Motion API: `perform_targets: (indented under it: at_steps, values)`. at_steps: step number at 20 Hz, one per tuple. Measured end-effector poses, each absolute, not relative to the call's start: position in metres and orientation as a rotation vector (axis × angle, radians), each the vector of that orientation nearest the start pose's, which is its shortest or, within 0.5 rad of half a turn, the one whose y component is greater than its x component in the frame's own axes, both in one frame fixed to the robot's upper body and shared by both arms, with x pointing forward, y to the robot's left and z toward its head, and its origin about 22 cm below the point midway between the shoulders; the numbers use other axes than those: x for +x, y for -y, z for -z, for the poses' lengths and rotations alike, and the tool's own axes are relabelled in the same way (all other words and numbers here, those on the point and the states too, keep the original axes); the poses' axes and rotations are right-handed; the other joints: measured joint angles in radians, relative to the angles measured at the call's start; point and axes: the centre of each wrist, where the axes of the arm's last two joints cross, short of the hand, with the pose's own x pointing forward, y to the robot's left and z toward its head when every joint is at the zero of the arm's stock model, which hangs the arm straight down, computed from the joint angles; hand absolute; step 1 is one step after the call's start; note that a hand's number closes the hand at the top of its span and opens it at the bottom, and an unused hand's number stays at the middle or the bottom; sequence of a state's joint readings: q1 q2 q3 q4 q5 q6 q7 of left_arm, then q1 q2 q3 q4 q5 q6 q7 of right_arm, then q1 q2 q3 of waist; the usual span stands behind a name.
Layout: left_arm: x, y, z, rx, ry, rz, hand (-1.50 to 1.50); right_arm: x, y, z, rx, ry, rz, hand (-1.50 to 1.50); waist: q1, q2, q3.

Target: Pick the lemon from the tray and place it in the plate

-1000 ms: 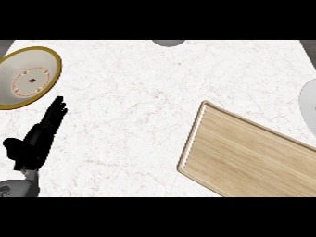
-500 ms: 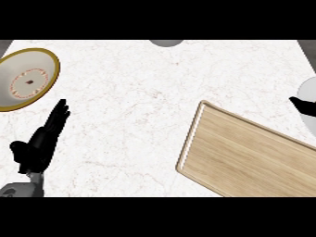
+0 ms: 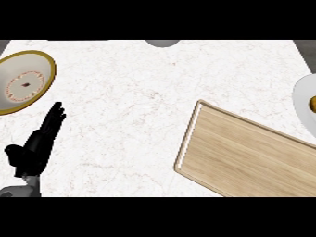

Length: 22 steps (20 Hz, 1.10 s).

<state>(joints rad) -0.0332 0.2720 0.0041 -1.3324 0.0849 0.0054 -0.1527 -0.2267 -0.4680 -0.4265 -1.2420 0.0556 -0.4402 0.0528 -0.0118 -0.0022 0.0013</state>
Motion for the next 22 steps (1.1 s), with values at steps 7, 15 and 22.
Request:
perform_targets:
  at_steps: [7,15,22]
  values:
    - [0.245,-0.301,0.026,0.164,1.514,0.127,0.0,0.192,0.495,-0.044,-0.913,1.544,0.478,-1.5,-0.002,0.0,0.0]
    - [0.255,-0.3,0.019,0.163,1.519,0.138,0.0,0.118,0.541,-0.011,-0.873,1.588,0.394,-1.5,0.005,0.002,-0.001]
    - [0.249,-0.308,0.025,0.156,1.518,0.143,0.0,0.086,0.564,0.014,-0.884,1.584,0.344,-1.5,0.011,0.002,0.0]
